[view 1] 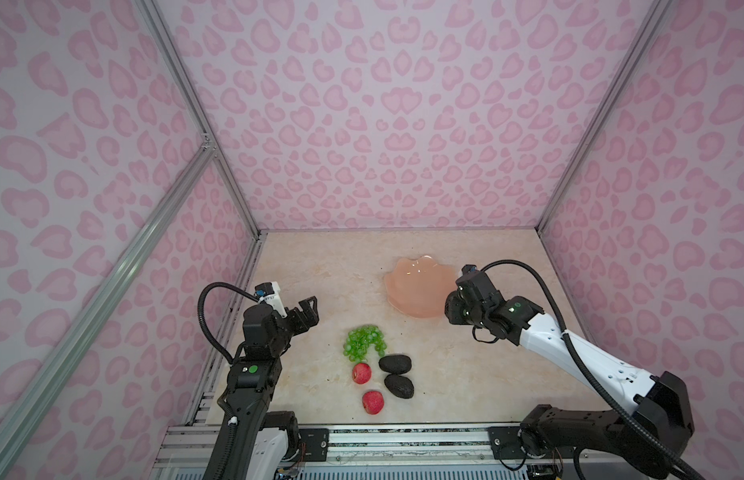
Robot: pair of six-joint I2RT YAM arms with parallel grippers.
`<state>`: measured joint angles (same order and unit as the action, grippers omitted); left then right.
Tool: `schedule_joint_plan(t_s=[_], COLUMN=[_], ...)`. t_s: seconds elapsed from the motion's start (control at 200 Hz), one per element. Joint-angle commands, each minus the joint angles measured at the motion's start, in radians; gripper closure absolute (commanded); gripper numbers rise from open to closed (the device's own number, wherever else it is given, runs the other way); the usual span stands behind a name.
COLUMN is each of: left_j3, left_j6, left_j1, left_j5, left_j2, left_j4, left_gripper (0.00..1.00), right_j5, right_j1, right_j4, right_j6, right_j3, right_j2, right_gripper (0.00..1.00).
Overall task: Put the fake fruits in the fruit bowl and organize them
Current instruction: 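Drop the avocado into the bowl with right gripper while left reaches for apple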
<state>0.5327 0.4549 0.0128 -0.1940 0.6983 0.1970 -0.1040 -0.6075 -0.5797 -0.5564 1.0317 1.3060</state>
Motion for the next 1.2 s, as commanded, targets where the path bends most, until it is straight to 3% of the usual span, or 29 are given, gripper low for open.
schedule_joint_plan(t_s=[0.0,0.345,0.65,0.865,1.195], left_j3=[-0.006,-0.030,-0.056,-0.091,-0.096], left_j6=[0.026,0.090,0.155,0.214,0.273], left_j1=[-0.012,-0.082,-0.235,-0.377,-0.628], left_j5=[-0.052,-0.065,-0.006,0.021,0.134], left_j2=[-0.020,-0.108,-0.108,-0.060,0.136], left_j4=[0.080,0.255,0.301,0.288,0.184], left_gripper=[0.06,0.07,0.09,0.09,0.09], right_j5=[0.024,0.081,0.104,0.131,0.160], right_j1=[0.029,0.066,0.071,0.088,0.146], right_j4=[0.104,0.129,0.141,0.152,0.248], right_j6=[0.103,0.215,0.219,0.209,0.193], right_j3=[0.060,0.340,0.425,0.439,0.327], right_j2=[0.114,0.560,0.741,0.714,0.439], right_gripper=[0.76,0.76,0.72,0.55,0.28])
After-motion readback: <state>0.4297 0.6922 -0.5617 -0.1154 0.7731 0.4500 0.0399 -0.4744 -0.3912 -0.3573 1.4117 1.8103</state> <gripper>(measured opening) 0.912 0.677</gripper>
